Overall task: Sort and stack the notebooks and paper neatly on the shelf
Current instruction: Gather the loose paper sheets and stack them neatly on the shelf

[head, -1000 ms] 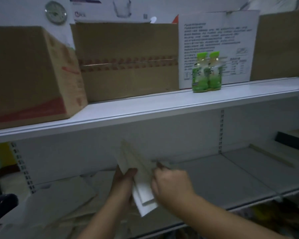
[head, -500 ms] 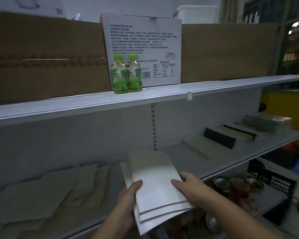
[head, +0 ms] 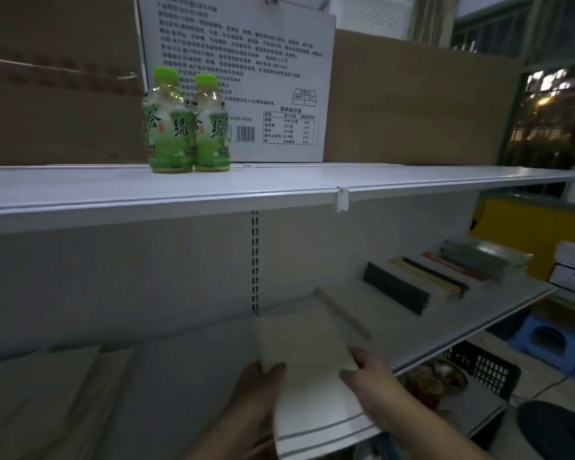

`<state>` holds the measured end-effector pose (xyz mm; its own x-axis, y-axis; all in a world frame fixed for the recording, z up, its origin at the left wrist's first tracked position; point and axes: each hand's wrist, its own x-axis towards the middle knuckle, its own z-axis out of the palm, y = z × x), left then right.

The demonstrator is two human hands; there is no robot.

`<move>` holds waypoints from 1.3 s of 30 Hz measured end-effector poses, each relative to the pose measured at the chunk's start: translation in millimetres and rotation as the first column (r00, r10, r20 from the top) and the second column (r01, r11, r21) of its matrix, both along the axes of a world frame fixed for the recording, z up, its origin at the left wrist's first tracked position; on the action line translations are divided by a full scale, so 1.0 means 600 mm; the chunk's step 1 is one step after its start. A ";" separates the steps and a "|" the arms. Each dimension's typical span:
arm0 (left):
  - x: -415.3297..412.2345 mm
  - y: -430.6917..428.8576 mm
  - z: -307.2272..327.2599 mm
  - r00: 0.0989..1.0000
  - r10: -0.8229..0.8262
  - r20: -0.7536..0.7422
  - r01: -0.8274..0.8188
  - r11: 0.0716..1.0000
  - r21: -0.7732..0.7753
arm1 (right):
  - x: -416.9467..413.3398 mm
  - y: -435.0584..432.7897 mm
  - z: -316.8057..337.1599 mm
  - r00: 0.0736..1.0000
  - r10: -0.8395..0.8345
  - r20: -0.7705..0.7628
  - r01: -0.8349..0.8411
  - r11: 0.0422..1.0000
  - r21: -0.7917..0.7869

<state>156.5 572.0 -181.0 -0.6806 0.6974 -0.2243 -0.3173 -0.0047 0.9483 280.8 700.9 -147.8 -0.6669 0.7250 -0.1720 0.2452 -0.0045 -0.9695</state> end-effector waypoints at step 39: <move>-0.043 0.125 -0.029 0.427 -0.512 -0.746 -0.440 0.603 -0.666 | -0.123 0.228 -0.106 0.921 0.219 0.322 -0.388 0.457 0.800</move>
<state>130.8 647.1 -198.6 -0.7744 0.6316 0.0362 0.6161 0.7399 0.2700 206.8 837.6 -211.3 -0.9007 0.3333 0.2786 0.2001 0.8876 -0.4149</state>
